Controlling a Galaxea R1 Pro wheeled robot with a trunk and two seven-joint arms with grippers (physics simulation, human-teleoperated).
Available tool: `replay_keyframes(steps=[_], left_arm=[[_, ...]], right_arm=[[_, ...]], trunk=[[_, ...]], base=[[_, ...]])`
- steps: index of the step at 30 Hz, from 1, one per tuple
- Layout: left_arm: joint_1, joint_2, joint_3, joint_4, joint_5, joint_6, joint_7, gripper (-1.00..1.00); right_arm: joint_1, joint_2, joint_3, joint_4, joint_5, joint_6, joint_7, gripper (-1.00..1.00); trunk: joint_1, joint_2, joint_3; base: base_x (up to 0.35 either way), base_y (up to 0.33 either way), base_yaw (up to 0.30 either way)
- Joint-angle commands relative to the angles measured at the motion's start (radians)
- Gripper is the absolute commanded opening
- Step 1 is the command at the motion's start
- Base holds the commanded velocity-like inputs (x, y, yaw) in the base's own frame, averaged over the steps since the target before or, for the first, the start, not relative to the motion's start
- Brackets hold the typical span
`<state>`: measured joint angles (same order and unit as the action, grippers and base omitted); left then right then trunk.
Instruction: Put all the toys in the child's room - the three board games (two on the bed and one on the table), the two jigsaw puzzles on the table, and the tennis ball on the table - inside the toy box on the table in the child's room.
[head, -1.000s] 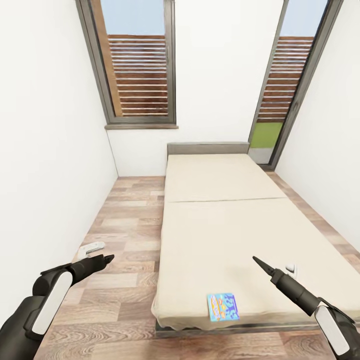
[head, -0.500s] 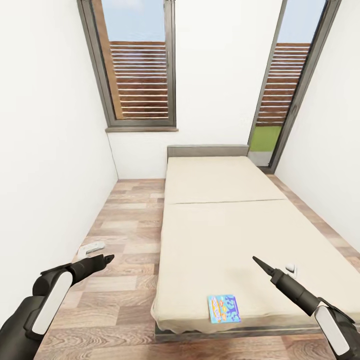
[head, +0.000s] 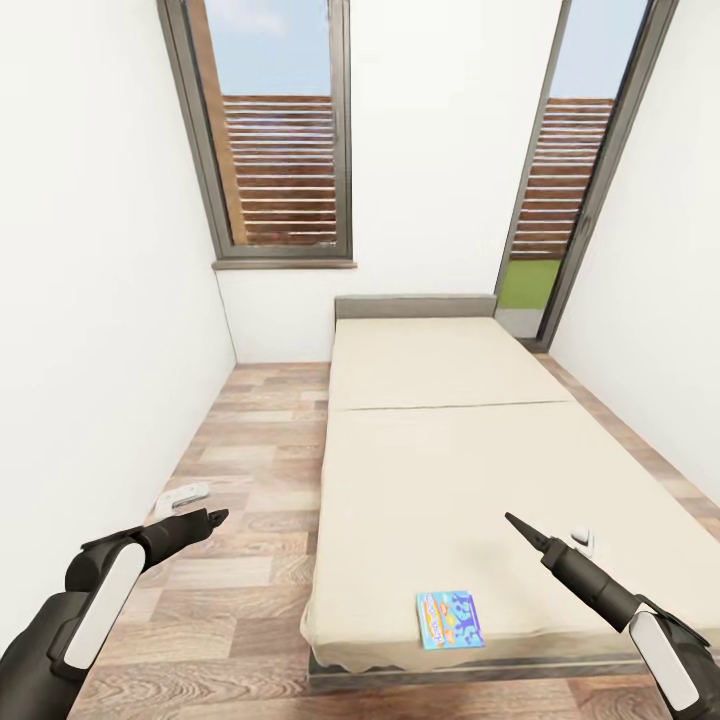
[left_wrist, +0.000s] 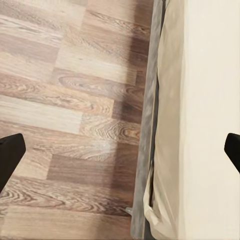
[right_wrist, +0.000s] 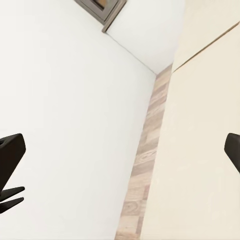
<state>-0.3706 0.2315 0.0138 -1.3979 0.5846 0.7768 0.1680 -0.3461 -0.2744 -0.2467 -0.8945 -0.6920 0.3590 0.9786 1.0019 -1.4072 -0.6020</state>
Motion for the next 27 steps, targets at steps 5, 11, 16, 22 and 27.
replay_keyframes(steps=[5,11,16,22,27], left_arm=[[-0.001,0.0,0.0,-0.001,0.011,0.004,0.008,1.0],[-0.001,0.0,0.0,-0.001,0.011,0.004,0.008,1.0],[-0.001,0.0,0.0,-0.001,0.011,0.004,0.008,1.0],[-0.001,0.0,0.0,-0.001,0.011,0.004,0.008,1.0],[-0.001,0.0,0.0,-0.001,0.011,0.004,0.008,1.0]], right_arm=[[-0.001,0.0,0.0,0.0,-0.007,0.009,0.002,1.0],[-0.001,0.0,0.0,0.0,-0.007,0.009,0.002,1.0],[-0.001,0.0,0.0,0.0,-0.007,0.009,0.002,1.0],[-0.001,0.0,0.0,0.0,-0.007,0.009,0.002,1.0],[-0.001,0.0,0.0,0.0,-0.007,0.009,0.002,1.0]], trunk=[[0.019,-0.036,-0.008],[0.042,-0.078,-0.017],[0.061,-0.113,-0.025],[0.084,-0.155,-0.033],[0.104,-0.19,-0.041]], base=[[0.0,0.0,0.0],[0.0,0.0,0.0],[0.0,0.0,0.0],[0.0,0.0,0.0],[0.0,0.0,0.0]])
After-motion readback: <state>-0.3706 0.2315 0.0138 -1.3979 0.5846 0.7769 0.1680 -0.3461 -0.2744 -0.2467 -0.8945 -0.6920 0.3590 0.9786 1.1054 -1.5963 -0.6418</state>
